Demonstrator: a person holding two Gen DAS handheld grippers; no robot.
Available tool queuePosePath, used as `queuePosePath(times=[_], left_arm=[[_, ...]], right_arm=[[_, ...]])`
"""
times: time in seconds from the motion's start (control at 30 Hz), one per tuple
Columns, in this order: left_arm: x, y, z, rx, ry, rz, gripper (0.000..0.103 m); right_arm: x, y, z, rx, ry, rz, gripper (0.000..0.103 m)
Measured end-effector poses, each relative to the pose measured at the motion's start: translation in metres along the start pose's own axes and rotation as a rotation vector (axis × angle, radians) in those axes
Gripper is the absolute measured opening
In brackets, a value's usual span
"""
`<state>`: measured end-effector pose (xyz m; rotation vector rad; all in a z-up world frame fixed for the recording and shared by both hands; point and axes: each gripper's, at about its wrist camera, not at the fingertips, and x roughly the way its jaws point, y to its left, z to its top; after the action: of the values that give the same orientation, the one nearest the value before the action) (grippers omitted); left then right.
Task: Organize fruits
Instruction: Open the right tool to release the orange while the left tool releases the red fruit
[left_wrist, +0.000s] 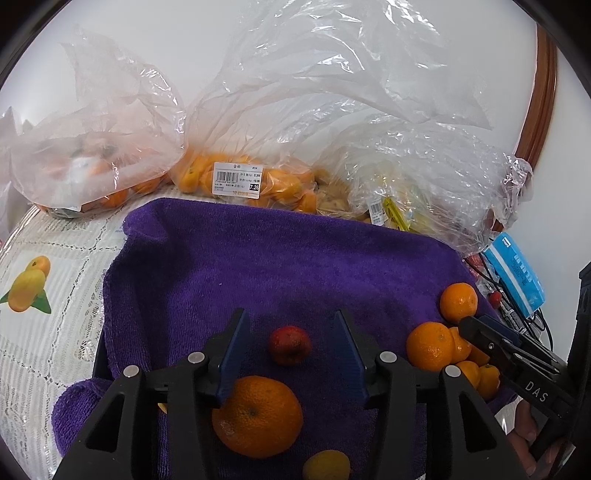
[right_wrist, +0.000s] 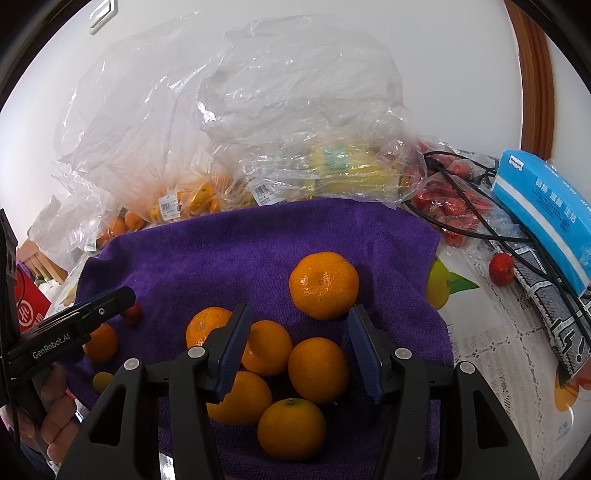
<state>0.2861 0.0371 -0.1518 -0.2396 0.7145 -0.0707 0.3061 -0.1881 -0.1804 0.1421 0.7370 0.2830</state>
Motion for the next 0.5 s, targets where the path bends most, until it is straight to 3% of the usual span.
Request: queuePosePath(times=[0.5], left_arm=[[-0.003,-0.003,0.000,0.010,-0.019,0.011,0.053]], right_arm=[[-0.014,0.003,0.000,-0.008,-0.070,-0.025,0.072]])
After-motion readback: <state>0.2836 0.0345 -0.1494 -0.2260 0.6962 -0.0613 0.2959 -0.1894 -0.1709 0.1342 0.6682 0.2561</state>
